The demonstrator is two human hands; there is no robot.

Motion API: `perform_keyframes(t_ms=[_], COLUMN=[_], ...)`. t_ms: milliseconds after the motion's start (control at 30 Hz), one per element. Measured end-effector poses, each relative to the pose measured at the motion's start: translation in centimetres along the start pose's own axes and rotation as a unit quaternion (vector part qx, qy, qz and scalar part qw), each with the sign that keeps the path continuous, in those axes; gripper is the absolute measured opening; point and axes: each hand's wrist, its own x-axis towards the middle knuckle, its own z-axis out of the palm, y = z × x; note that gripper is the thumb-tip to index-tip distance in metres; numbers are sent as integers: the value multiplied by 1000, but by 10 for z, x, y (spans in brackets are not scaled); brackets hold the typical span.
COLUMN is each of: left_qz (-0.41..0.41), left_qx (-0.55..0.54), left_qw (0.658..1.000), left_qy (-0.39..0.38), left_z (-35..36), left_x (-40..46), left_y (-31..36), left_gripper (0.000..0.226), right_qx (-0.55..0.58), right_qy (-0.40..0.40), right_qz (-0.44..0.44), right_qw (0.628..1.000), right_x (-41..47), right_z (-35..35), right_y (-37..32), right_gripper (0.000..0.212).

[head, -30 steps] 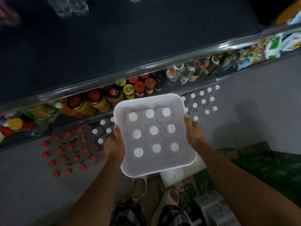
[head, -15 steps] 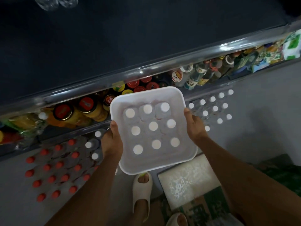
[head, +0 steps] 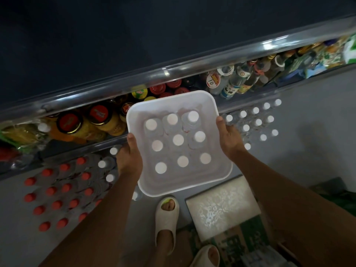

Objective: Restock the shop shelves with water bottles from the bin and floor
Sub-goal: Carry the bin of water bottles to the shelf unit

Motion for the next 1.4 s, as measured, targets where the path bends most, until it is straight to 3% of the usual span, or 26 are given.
perform_keyframes(t_ms=[200,367,800,1067,1400], left_qz=[19,26,27,103,139], left_qx=[39,52,83,121,102], left_qw=[999,998,996,987,985], left_qy=[7,21,-2,12,12], left_z=[2,5,-4,-9,-23], left_x=[-3,-8,-15,-18,-23], left_y=[1,9,18,29,51], left_gripper=[63,60,60,40,37], right_qx=[-42,-86,-65,-193,-277], right_qy=[-20,-22,-51,-27,-19], right_qz=[-11,-40,-76,-108,-151], right_qw=[999,995,994,975,949], right_x=[1,2,-3,-1,-6], right_z=[-5,-7,-8,-10,-21], right_y=[-2,-8,-13,-23,-45], right_gripper=[70,62,59,46,33])
